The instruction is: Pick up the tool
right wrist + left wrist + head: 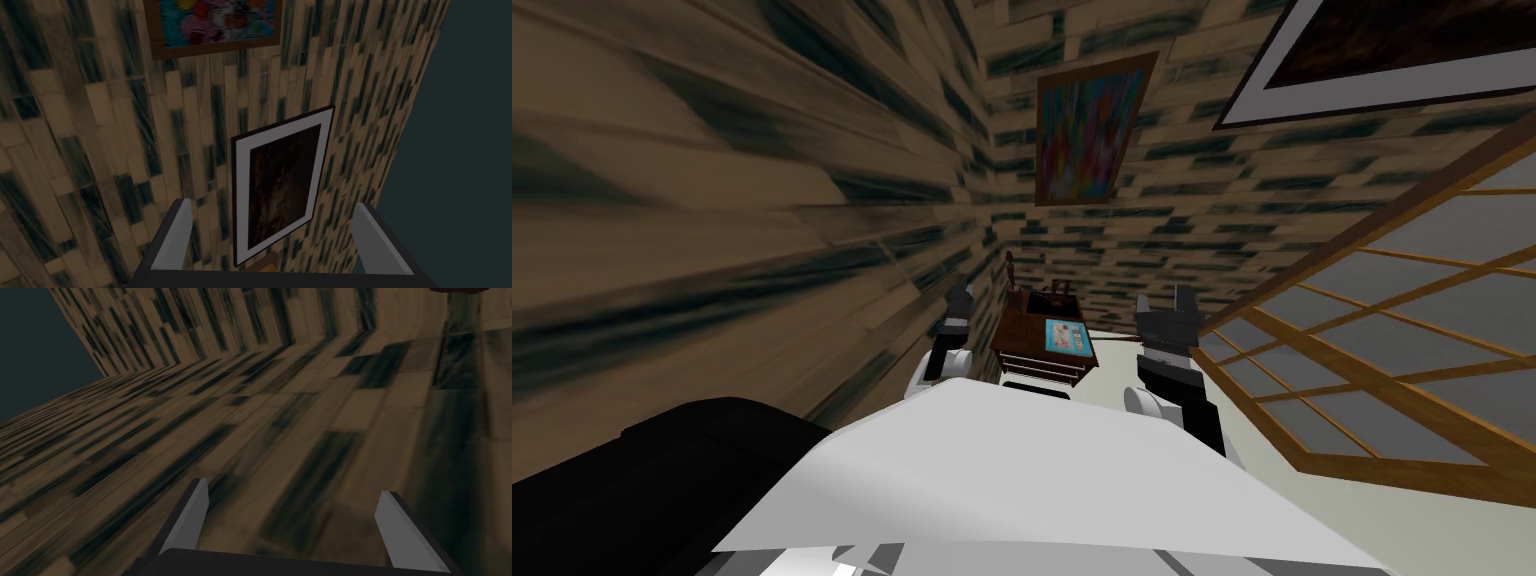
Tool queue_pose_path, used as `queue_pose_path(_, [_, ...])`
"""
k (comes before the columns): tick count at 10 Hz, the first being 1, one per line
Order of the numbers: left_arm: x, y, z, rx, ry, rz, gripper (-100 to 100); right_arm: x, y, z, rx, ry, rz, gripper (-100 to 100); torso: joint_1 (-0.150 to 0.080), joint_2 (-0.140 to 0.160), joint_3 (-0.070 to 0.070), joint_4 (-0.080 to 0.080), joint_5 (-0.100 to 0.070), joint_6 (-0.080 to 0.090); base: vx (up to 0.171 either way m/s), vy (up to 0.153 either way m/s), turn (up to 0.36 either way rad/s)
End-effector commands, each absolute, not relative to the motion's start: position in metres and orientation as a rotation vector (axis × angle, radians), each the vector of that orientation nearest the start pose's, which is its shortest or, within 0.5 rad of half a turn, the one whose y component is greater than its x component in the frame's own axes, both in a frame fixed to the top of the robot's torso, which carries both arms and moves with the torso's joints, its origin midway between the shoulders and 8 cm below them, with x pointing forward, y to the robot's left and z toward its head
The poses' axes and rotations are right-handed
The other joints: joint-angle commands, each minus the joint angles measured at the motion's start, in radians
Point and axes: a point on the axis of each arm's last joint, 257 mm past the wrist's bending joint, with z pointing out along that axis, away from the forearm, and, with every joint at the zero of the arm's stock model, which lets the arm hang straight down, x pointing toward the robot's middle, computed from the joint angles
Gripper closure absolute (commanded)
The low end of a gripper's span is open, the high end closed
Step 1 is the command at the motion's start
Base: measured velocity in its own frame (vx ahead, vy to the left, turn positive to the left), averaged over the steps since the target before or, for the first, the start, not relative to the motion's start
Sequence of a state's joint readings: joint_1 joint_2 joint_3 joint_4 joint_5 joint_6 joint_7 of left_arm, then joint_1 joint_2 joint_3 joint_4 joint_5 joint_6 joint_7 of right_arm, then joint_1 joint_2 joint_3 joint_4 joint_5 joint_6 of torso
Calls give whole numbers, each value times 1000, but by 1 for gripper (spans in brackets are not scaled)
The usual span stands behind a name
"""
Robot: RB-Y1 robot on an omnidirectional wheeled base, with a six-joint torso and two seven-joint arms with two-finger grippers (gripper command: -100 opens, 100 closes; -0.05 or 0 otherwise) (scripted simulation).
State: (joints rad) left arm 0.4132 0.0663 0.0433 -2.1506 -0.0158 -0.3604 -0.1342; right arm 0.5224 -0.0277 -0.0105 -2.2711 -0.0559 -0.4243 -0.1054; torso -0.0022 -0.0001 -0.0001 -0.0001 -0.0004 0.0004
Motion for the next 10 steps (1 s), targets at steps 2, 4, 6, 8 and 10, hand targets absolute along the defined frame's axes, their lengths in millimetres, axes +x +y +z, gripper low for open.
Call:
queue_pose_path(2, [409,299,-55,-716,892,-1089,-100,354,-292,-1,802,638,1391,0,0,0,0,0,0,0,-7,-33,-79])
queue_pose_path(4, [426,308,-81,-750,951,-1073,-100,355,-292,-1,802,638,1391,0,0,0,0,0,0,0,-7,-37,-140])
queue_pose_path(6, [435,314,-97,-774,983,-1061,-100,354,-292,-1,802,638,1390,0,0,0,0,0,0,-1,1,-30,-84])
queue_pose_path(8, [444,320,-113,-800,1015,-1048,-100,354,-292,-1,802,638,1390,0,1,0,0,0,0,-1,0,-24,-94])
queue_pose_path(10, [452,327,-124,-820,1038,-1037,-100,354,-292,-1,802,638,1390,0,1,0,0,0,0,-1,-5,-30,-109])
